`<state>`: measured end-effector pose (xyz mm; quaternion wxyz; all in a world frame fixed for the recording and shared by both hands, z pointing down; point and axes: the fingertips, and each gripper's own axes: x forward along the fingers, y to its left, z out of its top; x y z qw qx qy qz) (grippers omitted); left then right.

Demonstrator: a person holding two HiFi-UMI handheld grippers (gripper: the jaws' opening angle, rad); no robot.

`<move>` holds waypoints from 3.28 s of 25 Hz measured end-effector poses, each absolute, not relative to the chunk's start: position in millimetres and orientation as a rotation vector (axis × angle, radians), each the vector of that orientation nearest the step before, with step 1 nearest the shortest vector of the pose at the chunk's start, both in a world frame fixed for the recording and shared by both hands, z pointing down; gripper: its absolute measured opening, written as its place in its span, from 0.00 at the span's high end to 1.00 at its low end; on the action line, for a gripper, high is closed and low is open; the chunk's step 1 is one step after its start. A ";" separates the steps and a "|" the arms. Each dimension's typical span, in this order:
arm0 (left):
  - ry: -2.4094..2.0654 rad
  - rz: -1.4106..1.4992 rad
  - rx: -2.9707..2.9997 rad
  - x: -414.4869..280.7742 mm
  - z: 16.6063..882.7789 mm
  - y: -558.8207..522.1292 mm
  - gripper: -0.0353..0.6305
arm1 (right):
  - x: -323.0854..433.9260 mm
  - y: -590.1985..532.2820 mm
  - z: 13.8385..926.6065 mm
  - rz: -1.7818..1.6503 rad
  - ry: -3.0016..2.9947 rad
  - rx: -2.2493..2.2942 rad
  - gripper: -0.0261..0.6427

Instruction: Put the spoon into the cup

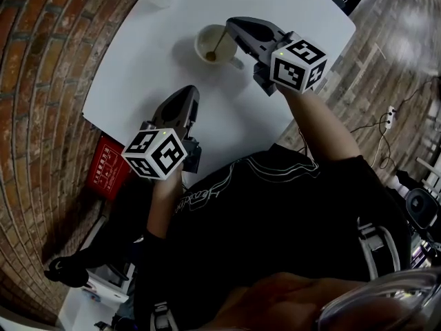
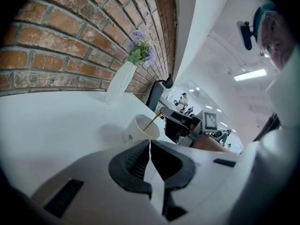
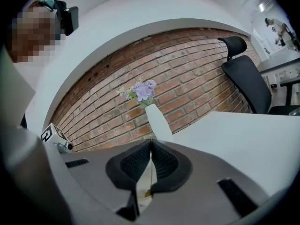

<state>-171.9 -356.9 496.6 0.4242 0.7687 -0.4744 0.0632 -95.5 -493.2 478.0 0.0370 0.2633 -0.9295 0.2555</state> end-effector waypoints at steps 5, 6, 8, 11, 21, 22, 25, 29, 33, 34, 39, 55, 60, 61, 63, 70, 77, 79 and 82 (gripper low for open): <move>-1.189 0.162 1.913 -170.7 500.3 -355.4 0.93 | -95.9 -494.9 480.9 0.794 -2.868 0.802 0.96; -1.188 0.162 1.912 -170.7 501.1 -354.6 0.93 | -95.2 -496.2 482.5 0.801 -2.864 0.806 0.96; -1.188 0.161 1.908 -170.9 502.4 -353.2 0.93 | -93.1 -499.7 487.3 0.842 -2.849 0.819 0.96; -1.192 0.170 1.903 -170.1 503.9 -350.6 0.93 | -87.9 -504.8 493.9 0.936 -2.824 0.840 0.96; -1.165 0.187 1.943 -161.9 501.8 -339.2 0.93 | -82.4 -510.1 503.4 1.043 -2.793 0.875 0.96; -1.162 0.193 1.949 -161.2 501.0 -337.2 0.93 | -80.9 -510.1 503.4 1.044 -2.791 0.885 0.96; -1.153 0.209 1.973 -161.1 497.2 -330.2 0.93 | -74.1 -507.8 500.7 1.043 -2.784 0.913 0.88; -1.163 0.195 2.009 -165.3 484.6 -322.9 0.93 | -62.1 -495.7 488.1 0.959 -2.771 0.932 0.80; -1.198 0.165 2.047 -166.3 464.0 -315.7 0.93 | -44.7 -470.9 455.6 1.005 -2.843 0.956 0.80; -1.204 0.161 2.058 -165.2 457.6 -312.6 0.93 | -42.1 -460.9 445.2 1.041 -2.876 0.942 0.80; -1.204 0.160 2.134 -159.1 423.3 -284.0 0.93 | -36.9 -401.1 396.2 1.013 -3.004 0.859 0.81; -1.197 0.033 2.324 -130.5 332.3 -184.2 0.93 | -39.6 -218.6 335.1 0.602 -3.095 0.484 0.97; -1.190 0.026 2.342 -121.9 322.8 -166.3 0.93 | -37.6 -191.1 329.5 0.635 -3.112 0.447 0.97; -1.187 0.029 2.347 -120.0 321.5 -163.8 0.93 | -38.3 -187.1 327.8 0.624 -3.117 0.439 0.97; -1.185 0.031 2.359 -116.5 317.8 -160.2 0.93 | -39.6 -181.2 324.5 0.588 -3.130 0.431 0.97; -1.195 0.028 2.365 -115.3 313.7 -153.1 0.93 | -41.0 -175.7 323.5 0.600 -3.126 0.441 0.97; -1.204 0.021 2.371 -118.4 310.8 -148.5 0.93 | -32.2 -181.8 311.0 0.633 -3.153 0.487 0.97; -1.204 0.020 2.371 -118.6 310.6 -146.7 0.93 | -32.1 -180.6 309.2 0.625 -3.155 0.495 0.97; -1.205 0.020 2.371 -118.3 309.8 -144.6 0.93 | -33.3 -177.1 307.9 0.620 -3.155 0.494 0.97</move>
